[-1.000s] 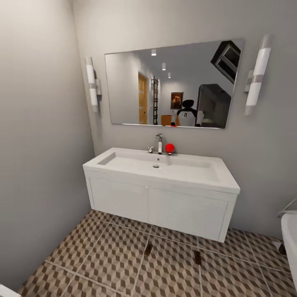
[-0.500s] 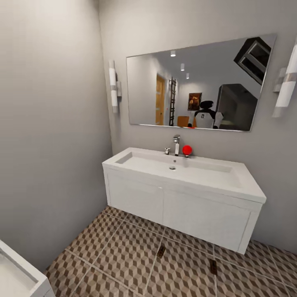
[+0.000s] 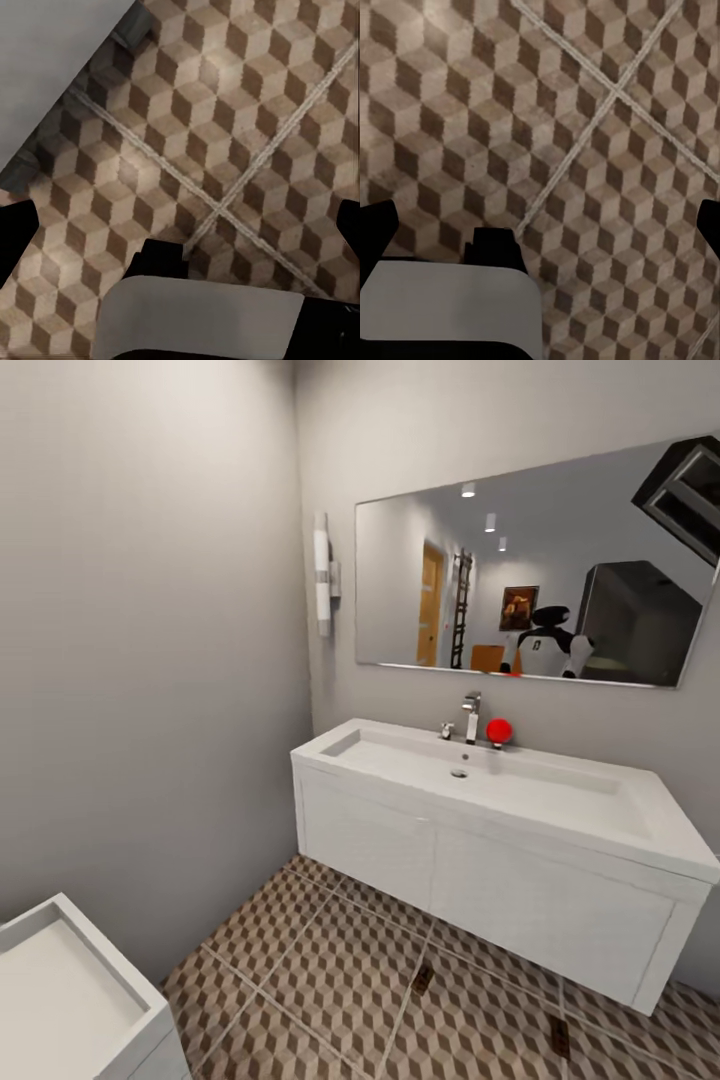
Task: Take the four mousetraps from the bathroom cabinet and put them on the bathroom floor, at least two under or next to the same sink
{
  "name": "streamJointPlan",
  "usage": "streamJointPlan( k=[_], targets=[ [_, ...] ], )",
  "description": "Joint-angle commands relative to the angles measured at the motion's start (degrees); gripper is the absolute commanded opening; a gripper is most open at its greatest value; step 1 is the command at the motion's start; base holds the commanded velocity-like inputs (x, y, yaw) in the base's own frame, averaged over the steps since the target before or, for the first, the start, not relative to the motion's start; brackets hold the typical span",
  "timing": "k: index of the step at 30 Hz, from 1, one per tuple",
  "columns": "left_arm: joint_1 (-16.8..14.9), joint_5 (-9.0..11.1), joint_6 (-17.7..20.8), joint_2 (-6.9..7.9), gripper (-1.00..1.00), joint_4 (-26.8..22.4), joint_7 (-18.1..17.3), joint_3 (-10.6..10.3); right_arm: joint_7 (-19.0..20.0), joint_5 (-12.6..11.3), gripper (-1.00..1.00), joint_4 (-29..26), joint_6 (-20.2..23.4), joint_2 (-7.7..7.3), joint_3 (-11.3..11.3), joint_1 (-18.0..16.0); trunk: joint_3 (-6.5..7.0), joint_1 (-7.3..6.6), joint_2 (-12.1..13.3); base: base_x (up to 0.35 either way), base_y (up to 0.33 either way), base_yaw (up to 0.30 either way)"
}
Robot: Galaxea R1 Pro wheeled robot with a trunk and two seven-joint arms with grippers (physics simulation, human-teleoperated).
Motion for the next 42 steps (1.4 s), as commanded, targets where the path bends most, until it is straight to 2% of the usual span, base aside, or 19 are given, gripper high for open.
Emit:
streamJointPlan(
  k=[1,10,23,37,42],
  targets=[
    [0.0,0.5,-0.2,-0.27,1.0,0.0,0.2,-0.5,-0.3,0.5,1.0,0.2,0.0,0.02,0.3,-0.1,-0.03,0.0,0.0,0.0,0.0,0.267],
    [0.0,0.5,-0.3,-1.08,1.0,0.0,0.1,-0.5,-0.3,0.5,1.0,0.2,0.0,0.04,0.3,-0.1,0.22,0.0,0.0,0.0,0.0,0.267],
    [0.0,0.7,-0.5,-1.03,1.0,0.0,0.1,-0.2,-0.3,0.5,1.0,0.2,0.0,0.09,0.3,0.0,0.59,0.0,0.0,0.0,0.0,0.267],
    [0.0,5.8,-0.6,-0.88,1.0,0.0,0.1,0.0,-0.3,0.6,1.0,0.1,0.1,0.77,0.3,0.6,0.97,0.0,0.0,0.0,0.0,0.267],
    [0.0,7.0,-0.5,-0.99,1.0,0.0,0.1,0.0,-0.3,0.6,1.0,0.1,0.2,0.85,0.4,0.6,1.07,0.0,0.0,0.0,0.0,0.253]
  ],
)
